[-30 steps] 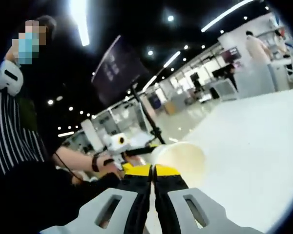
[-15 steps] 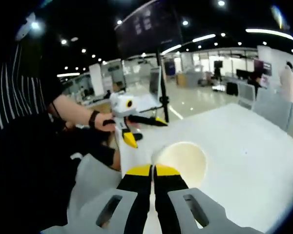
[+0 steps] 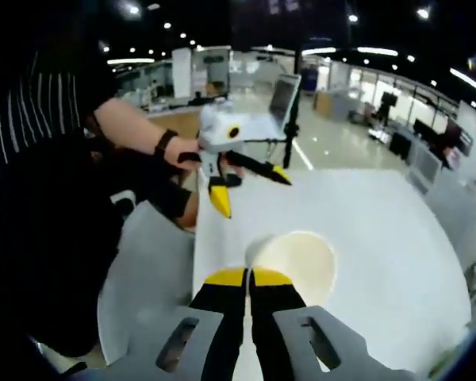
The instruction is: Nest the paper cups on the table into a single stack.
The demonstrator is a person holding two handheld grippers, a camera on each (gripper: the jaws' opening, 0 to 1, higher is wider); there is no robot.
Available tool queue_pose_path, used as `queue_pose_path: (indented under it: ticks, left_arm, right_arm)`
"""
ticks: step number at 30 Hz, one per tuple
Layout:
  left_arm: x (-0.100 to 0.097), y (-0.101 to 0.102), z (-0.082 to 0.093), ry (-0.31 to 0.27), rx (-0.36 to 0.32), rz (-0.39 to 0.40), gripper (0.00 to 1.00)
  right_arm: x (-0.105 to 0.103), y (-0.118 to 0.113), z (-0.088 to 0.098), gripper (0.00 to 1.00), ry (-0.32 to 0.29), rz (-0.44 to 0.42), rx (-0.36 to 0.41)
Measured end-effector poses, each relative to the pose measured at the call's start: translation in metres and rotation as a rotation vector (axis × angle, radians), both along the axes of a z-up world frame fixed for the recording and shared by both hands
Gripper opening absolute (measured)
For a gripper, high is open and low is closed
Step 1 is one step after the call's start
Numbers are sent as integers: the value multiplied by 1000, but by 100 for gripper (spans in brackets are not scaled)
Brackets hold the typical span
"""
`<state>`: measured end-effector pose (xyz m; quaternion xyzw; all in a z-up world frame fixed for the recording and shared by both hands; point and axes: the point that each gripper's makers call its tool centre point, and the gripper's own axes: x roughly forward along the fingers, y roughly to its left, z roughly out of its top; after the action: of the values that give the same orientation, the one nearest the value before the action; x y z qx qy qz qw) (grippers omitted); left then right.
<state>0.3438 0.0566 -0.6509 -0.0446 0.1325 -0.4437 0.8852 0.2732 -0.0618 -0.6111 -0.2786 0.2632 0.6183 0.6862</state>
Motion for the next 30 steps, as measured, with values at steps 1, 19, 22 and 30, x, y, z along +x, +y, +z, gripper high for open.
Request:
queue_pose_path:
  ticks: [1,19,22,30]
  left_arm:
    - [-1,0,0,-1,1,0,98]
    - [-10,1,-10,20,2,-5,98]
    - [-11,2,-10,25,-2,-6,98]
    - [-15,0,-13,31,6,-19,98]
  right_arm:
    - [-3,4,-5,0,-7,14,-20]
    - [-23,20,-64,0,-9,131,-204]
    - [-23,21,-69,0,-9,134,-220]
    - [-20,21,-84,0,29,130,-254]
